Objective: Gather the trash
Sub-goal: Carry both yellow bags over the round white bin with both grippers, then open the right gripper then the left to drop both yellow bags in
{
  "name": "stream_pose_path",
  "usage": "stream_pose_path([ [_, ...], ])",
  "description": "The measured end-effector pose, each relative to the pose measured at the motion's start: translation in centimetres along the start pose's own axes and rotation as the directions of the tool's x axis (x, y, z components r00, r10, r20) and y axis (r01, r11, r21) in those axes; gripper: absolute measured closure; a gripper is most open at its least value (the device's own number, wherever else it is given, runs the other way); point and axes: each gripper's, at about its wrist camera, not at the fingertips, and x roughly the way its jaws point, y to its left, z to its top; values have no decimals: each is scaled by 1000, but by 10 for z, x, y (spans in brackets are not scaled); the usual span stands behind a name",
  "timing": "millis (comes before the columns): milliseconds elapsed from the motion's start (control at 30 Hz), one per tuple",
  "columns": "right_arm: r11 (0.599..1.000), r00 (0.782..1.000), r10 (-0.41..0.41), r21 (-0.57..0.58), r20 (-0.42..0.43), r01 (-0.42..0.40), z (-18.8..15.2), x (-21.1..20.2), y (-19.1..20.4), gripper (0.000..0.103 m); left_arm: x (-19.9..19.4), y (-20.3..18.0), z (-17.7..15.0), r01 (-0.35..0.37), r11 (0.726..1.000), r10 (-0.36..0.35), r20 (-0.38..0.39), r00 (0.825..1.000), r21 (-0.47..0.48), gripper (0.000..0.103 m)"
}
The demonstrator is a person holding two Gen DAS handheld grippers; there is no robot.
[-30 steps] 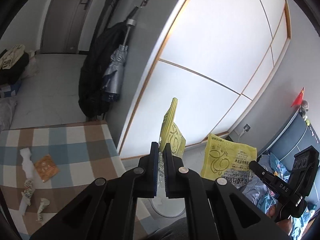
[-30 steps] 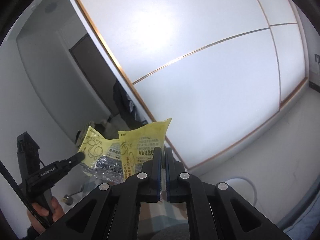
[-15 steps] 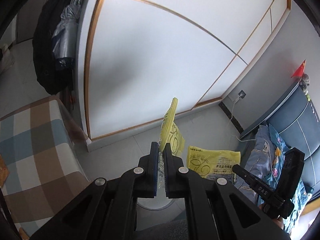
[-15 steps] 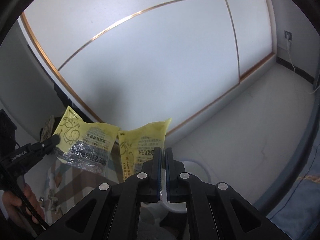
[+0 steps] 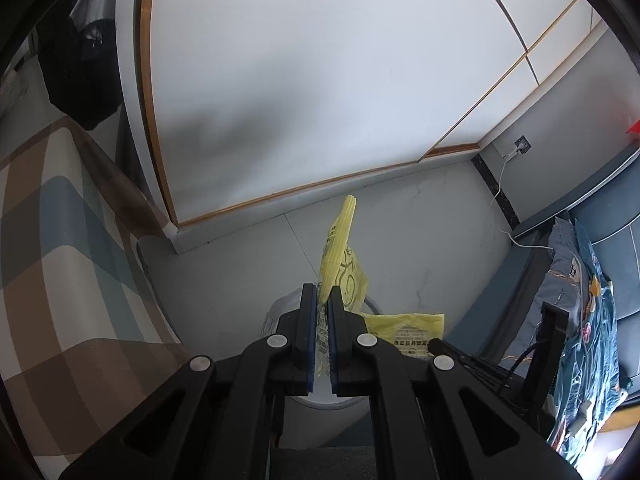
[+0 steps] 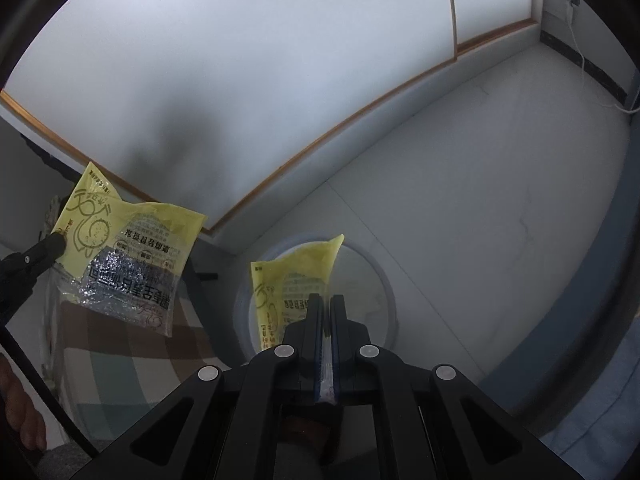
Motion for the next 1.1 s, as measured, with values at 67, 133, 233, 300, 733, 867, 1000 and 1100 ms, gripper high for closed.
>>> stream_pose_path([
  [67, 1000, 1000, -7, 0, -25, 7, 0, 15, 1, 97, 8, -1, -1, 9, 1000, -9, -27, 1000, -8, 102],
  [133, 1000, 998, -22, 1, -56, 22, 1, 27, 4, 97, 16, -1, -2, 15, 1000, -16, -60, 998, -15, 102],
  [233, 1000, 996, 14, 26, -90, -12, 1, 37, 6, 97, 24, -1, -2, 19, 1000, -20, -88, 996, -16, 102],
  [300, 1000, 995, 12, 25, -98, -10, 2, 40, 6, 96, 29, -2, -3, 18, 1000, -19, -102, 995, -12, 102],
  [733, 999, 996, -32, 37, -80, 35, 2, 30, -3, 52, 62, -8, -6, 10, 1000, -10, -235, 972, -1, 102],
  [867, 997, 998, -42, 62, -42, 44, 3, 16, -5, 35, 79, -15, -12, -12, 999, 24, -308, 951, 39, 102],
  [1000, 996, 999, -22, 82, -34, 25, 3, 8, -9, 34, 91, -24, -15, -15, 997, 43, -363, 931, 79, 102],
  [1100, 996, 999, -24, 87, -28, 27, 1, 3, -9, 34, 104, -29, -16, 16, 996, 23, -423, 906, 88, 98],
])
